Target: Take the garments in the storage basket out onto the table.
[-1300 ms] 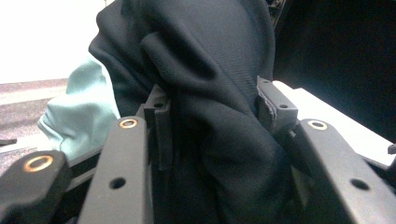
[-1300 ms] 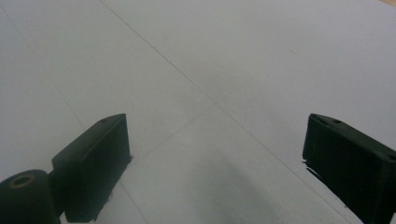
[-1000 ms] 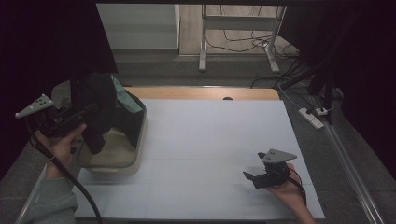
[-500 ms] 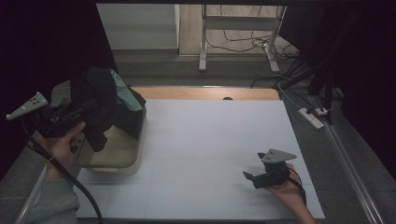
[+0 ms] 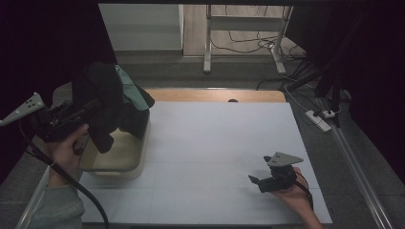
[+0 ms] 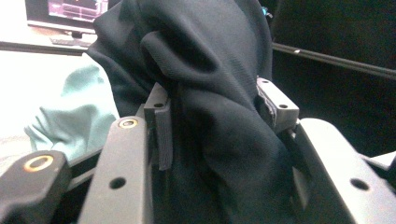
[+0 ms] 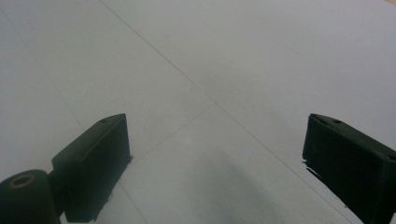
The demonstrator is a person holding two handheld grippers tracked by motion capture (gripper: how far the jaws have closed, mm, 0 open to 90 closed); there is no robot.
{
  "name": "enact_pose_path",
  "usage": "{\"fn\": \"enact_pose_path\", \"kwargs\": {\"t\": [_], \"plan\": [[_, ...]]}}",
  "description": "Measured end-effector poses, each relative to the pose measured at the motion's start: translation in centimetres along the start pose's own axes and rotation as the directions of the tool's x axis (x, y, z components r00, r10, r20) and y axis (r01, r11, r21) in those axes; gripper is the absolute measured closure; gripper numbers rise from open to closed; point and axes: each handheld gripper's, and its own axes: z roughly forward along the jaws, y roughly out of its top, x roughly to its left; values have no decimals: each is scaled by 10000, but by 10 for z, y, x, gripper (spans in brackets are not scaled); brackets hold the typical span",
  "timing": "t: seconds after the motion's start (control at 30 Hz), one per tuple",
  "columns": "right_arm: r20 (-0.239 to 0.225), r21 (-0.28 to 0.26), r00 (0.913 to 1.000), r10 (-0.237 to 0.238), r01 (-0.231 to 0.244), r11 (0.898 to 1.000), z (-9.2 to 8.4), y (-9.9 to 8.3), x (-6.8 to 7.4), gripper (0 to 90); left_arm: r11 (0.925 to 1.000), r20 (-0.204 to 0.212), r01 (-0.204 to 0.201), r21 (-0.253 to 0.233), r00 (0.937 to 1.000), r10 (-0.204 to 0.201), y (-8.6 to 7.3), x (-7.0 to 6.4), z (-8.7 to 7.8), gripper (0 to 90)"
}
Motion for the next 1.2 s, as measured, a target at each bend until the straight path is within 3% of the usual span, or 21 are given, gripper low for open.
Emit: {"fn": "enact_pose_path", "kwargs": {"t": [0.27,0.6,0.93,1.2], "plan": [[7,32,10000,19,-19,10000,0,0,0,70,9995,295,-39,-300,9996,47,4,-8,3,555],[31,30,10000,27,-27,10000,0,0,0,70,9988,1075,-44,-479,9942,96,8,-25,18,554],[42,-66,10000,76,-76,9999,-1,0,-1,70,9992,1960,-154,-373,9803,225,9,-47,40,553],[45,-238,9998,192,-191,9995,-3,0,-2,70,9993,2528,-290,227,9673,223,1,-62,62,553]]}}
